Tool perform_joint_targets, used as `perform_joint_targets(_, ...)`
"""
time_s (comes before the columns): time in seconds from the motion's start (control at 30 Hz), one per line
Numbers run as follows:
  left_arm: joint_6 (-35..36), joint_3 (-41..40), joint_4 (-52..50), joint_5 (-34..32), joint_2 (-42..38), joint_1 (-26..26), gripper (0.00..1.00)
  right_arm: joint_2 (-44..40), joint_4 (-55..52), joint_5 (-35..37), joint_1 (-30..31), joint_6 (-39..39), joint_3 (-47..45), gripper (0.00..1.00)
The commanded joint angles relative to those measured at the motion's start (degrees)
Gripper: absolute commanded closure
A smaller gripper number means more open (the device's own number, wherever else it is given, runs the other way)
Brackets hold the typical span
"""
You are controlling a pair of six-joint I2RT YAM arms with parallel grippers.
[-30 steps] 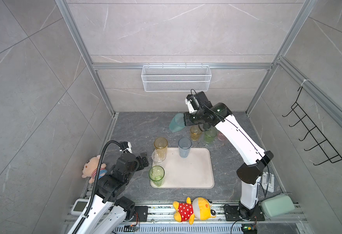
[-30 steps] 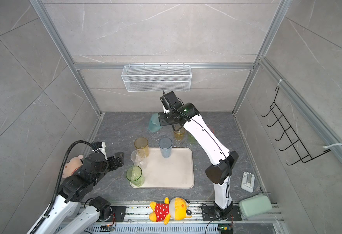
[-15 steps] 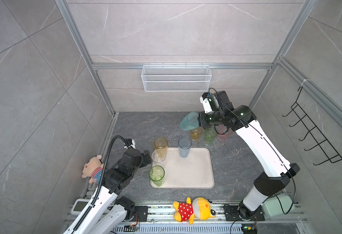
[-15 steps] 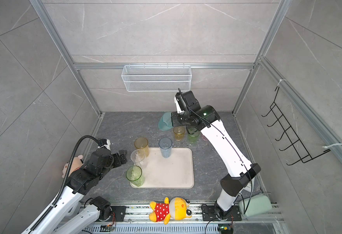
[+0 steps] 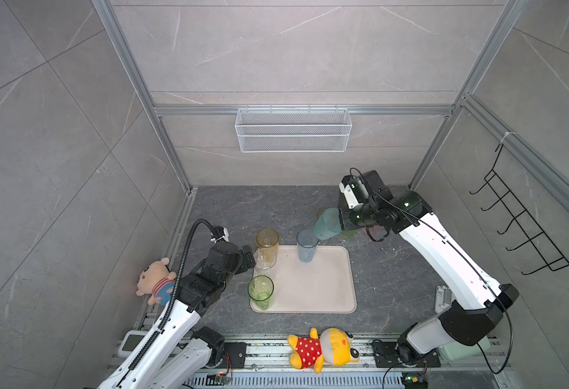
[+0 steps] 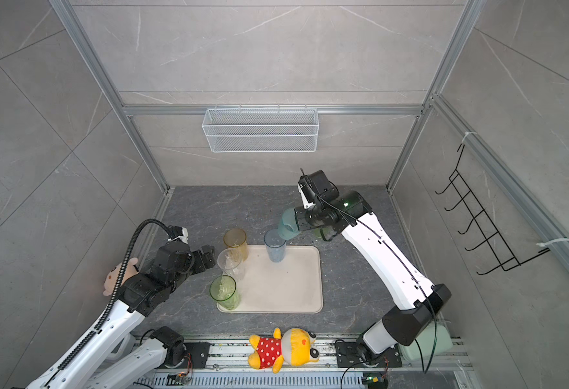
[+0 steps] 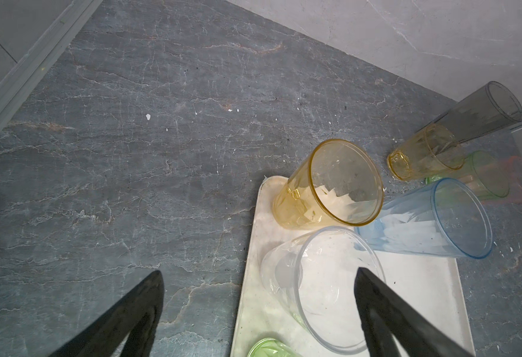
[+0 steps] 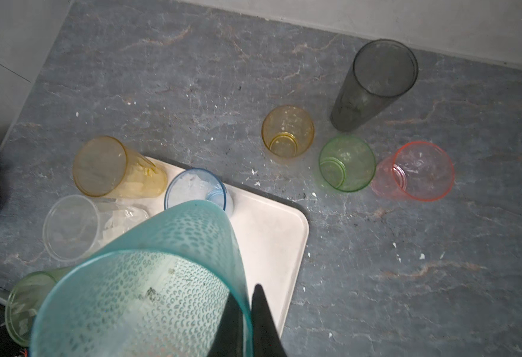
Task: Place the glasses into the tray
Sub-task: Place the glass on the tray.
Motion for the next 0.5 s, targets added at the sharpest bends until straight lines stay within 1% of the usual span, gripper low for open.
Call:
perform_joint_targets(0.0, 1.21, 2.45, 2.29, 0.13, 0.22, 0.34, 0.04, -3.12, -1.9, 1.58, 0.56, -0.25, -2.38, 1.0)
perform_joint_targets(0.27, 0.82, 2.62, 2.18, 0.3, 1.29, 0.34, 0.04, -5.7, -1.39, 3.55, 2.22, 1.56, -11.23, 1.0)
perform_joint_targets(0.47, 0.6, 2.05, 2.05, 0.31, 0.61, 0.34, 0.04, -6.18, 0.07, 5.14, 5.36, 2.99, -16.12, 1.0)
